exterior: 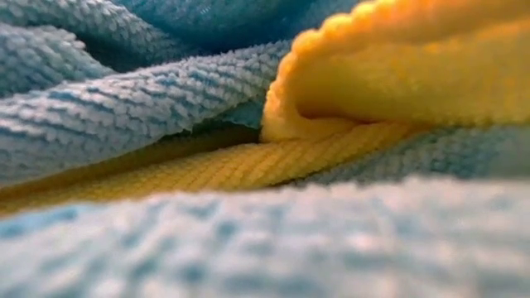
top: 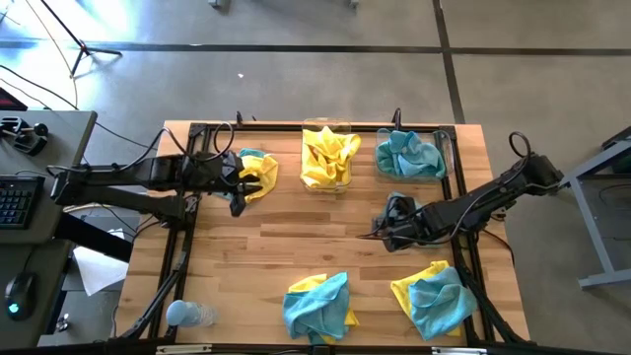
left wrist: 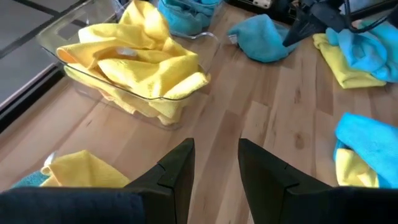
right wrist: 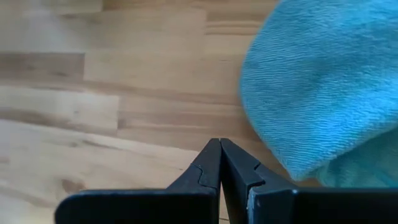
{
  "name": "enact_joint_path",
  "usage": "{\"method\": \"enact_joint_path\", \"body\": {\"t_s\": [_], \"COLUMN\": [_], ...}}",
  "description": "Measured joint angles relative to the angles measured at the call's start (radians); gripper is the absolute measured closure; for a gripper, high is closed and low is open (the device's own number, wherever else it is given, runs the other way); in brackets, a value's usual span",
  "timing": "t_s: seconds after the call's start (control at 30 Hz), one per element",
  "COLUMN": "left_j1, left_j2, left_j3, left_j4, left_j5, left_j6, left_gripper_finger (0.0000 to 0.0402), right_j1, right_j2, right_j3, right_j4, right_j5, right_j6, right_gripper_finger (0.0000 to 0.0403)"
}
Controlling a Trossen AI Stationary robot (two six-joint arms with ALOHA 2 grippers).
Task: Sort microfiber towel by color & place in baskets
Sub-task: Put the blue towel into the right transparent bin
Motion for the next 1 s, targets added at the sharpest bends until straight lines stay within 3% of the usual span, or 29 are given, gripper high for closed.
{"method": "enact_joint_path", "body": {"t_s": [0.2,0.33,0.67,1.0], "left_j1": [-0.125,-0.257,-0.466,-0.577], "left_j2": [0.076,0.194,0.607,1.019], "left_j3": [0.057,0.144,0.469,0.804], "left_j4": [-0.004,-0.007,-0.127,-0.136], "left_j5": [-0.003,-0.085,-0.187,-0.102], "left_j6": [-0.045,-0.094,-0.269,-0.443], "left_gripper_finger": [0.0289,0.0289,0.0289,0.0289], "right_j1": [0.000,0.000,0.026,0.145], "right_j2": [0.000,0.000,0.000,0.000], "right_j3": [0.000,0.000,0.001,0.001], "right_j4": [0.005,0.005,0.018,0.076], "right_j5": [0.000,0.000,-0.112,-0.139], "right_j6": [-0.058,-0.078,-0.269,-0.365], "right_gripper_finger": [0.0403,0.0403,0.0403,0.0403]}}
